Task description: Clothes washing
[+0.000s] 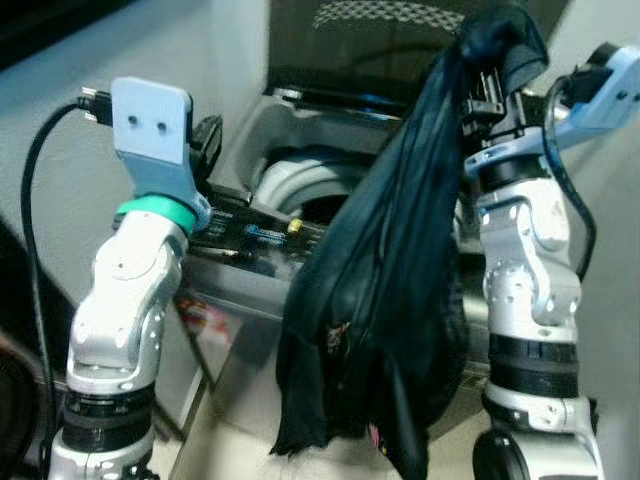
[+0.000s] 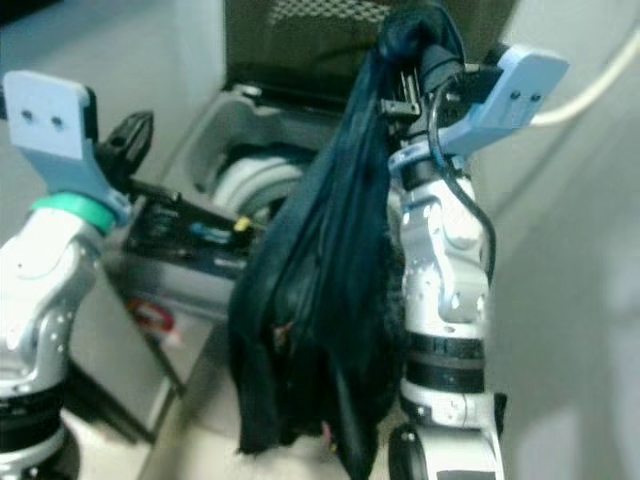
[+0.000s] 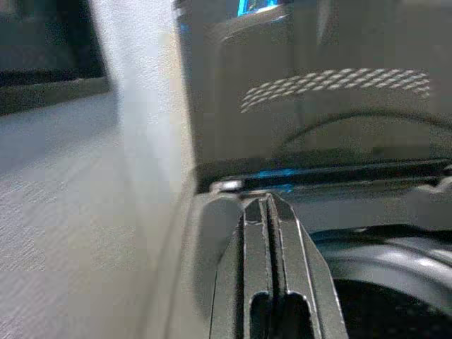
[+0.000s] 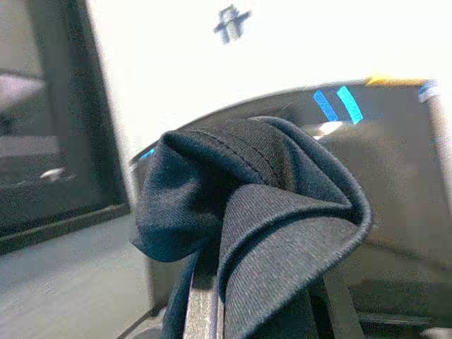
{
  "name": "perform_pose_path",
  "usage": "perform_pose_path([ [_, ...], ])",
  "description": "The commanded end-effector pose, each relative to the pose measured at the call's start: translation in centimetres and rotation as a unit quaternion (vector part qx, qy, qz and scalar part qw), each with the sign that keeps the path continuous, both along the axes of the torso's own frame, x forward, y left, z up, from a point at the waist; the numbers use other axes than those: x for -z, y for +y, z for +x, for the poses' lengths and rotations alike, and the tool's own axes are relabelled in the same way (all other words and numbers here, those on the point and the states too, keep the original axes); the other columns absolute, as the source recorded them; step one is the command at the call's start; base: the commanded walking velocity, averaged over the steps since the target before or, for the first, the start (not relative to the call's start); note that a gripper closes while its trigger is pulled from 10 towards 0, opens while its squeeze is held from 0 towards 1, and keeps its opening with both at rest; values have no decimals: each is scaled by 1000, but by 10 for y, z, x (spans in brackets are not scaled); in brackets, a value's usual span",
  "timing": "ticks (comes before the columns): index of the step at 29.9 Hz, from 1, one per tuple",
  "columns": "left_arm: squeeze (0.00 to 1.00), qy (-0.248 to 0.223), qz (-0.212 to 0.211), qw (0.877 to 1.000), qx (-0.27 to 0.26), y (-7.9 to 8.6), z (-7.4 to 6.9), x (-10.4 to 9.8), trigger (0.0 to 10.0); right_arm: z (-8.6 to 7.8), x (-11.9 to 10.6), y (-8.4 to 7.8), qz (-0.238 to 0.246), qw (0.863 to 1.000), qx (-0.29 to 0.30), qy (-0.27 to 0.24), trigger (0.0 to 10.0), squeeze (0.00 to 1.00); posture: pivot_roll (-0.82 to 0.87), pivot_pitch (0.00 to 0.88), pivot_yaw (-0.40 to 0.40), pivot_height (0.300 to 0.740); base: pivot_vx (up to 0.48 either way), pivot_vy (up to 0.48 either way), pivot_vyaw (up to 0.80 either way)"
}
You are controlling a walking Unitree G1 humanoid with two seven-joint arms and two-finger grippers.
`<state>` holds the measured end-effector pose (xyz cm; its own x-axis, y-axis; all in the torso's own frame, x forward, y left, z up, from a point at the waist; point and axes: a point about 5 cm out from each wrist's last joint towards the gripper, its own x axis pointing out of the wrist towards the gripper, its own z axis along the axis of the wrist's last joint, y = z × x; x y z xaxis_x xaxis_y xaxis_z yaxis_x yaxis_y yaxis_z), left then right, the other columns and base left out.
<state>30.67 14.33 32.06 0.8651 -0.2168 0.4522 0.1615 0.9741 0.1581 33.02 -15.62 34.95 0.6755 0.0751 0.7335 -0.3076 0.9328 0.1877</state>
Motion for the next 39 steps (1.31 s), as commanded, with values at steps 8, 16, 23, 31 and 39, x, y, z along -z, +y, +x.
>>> perform_pose_path([
  [8,0,1,1,1000,-6,1,-1,1,10000,-3,-6,-1,4,1000,0,-14,10000,0,98,42,5,740,0,0,-788],
  [16,0,6,-3,1000,-7,2,0,2,10000,-2,-6,-2,6,1000,2,-12,10000,0,99,48,5,740,0,263,-788],
  [23,0,9,-8,1000,-10,2,0,3,10000,0,-2,1,-11,1000,4,-7,10000,0,101,53,4,740,0,480,-230],
  [31,0,8,-8,1000,-11,3,0,3,10000,-1,-2,2,-17,1000,4,-7,10000,0,97,56,3,740,0,457,0],
  [39,0,2,-1,1000,-12,1,0,3,10000,-2,-2,4,-21,1000,-1,-9,10000,0,96,56,4,740,0,0,0],
])
